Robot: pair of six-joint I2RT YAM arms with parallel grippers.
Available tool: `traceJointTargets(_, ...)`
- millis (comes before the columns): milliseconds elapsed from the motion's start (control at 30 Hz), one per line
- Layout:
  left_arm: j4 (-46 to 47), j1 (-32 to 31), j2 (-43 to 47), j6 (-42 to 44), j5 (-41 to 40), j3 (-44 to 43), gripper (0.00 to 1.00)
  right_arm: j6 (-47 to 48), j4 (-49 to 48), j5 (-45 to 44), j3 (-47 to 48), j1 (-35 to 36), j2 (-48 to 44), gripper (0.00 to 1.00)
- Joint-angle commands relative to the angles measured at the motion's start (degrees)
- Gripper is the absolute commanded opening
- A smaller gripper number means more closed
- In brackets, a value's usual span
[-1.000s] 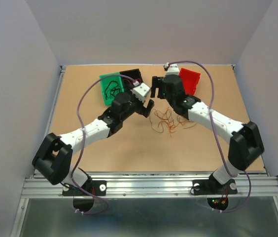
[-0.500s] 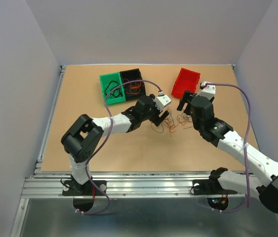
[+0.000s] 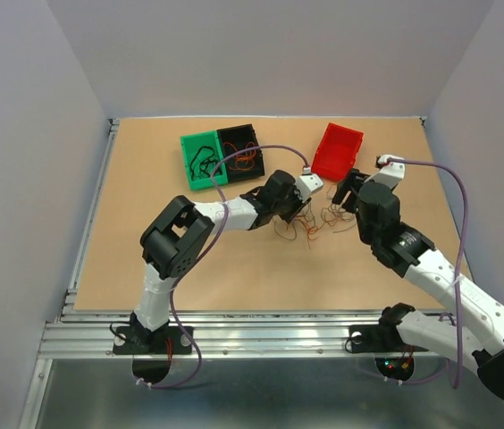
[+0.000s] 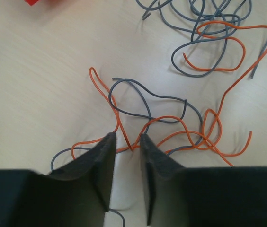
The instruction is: Untangle the cables
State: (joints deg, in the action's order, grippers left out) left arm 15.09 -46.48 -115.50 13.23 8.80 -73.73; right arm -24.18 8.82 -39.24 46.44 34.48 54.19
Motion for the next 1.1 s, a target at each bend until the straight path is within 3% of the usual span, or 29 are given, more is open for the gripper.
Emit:
traceJointTargets(0, -1.73, -0.19, -0.25, 0.12, -0.80, -3.43, 0.24, 0.63, -0.82, -1.36, -1.43, -0.47, -1.90, 0.65)
traceJointTargets(33, -1.73, -0.19, -0.07, 0.30, -0.89, -3.35, 0.16, 0.89, -0.82, -1.10, -1.44, -0.47, -1.90, 0.63)
traceJointTargets(67, -1.73, -0.19, 0.45, 0.39, -1.58, -3.17, 0.00, 1.24, -0.82, -0.66, -1.35, -0.38, -1.73, 0.63)
traceJointTargets(567, 3.98, 1.38, 29.17, 0.04, -1.51, 12.56, 0.00, 10.56, -6.18, 20.32, 2.61, -0.55, 13.12, 0.64)
traceJointTargets(833, 4.86, 4.99, 37.19, -1.10, 0.95, 14.93, 0.00, 11.44, -12.07, 27.72, 5.68, -0.73, 21.47, 0.64)
traceJointTargets(1067, 6.35, 8.86, 42.99, -3.56, 1.13, 16.96, 0.00, 13.90, -18.21, 36.16, 7.62, -1.08, 28.16, 0.58)
